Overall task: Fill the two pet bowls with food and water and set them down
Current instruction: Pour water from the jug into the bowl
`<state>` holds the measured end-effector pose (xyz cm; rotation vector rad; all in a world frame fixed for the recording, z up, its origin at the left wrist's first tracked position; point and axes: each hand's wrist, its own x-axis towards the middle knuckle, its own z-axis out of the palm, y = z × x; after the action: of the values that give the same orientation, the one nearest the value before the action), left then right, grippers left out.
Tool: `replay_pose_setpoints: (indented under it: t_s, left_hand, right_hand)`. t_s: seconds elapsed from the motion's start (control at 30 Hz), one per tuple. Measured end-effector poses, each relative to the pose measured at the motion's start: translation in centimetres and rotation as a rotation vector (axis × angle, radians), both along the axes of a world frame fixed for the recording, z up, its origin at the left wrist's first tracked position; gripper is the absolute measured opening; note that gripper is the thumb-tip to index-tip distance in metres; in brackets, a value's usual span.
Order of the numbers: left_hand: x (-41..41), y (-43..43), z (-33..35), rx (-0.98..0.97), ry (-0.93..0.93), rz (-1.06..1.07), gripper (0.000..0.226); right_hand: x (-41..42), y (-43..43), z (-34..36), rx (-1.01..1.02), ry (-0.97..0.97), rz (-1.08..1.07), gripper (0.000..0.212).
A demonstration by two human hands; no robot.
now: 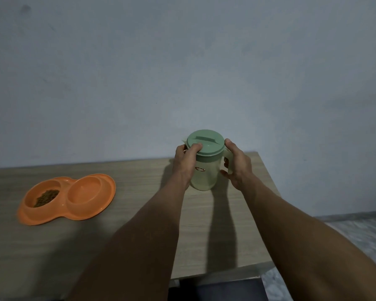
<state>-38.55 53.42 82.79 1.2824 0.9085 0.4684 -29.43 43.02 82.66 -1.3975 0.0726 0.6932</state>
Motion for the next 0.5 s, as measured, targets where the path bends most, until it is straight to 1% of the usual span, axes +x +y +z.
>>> replay_pose_setpoints:
  t_s: [0.1, 0.23, 0.37, 0.43, 0.5]
  left_hand:
    - [0.1, -0.1, 0.0, 0.005, -0.017, 0.023, 0.054]
    - [0.0, -0.4, 0.1, 0.003, -0.012, 0.028, 0.056]
    - [-0.2, -0.5, 0.8, 0.054, 0.034, 0.009, 0.049]
    - [-0.6, -0.7, 1.3, 0.094, 0.056, 0.012, 0.054]
    - [-1.2, -0.7, 1.6, 0.123, 0.082, 0.025, 0.064]
  right_hand:
    - [-0.1, 0.2, -0.1, 0.0, -0.013, 0.003, 0.021]
    - [0.0, 0.3, -0.3, -0.051, -0.069, 0.002, 0.028]
    - [0.4, 0.1, -0.6, -0.154, -0.219, 0.027, 0.041]
    - [0.6, 0.0, -0.4, -0.216, -0.305, 0.001, 0.043]
    - [0.4, -0.3, 0.1, -0.289, -0.401, -0.036, 0.043]
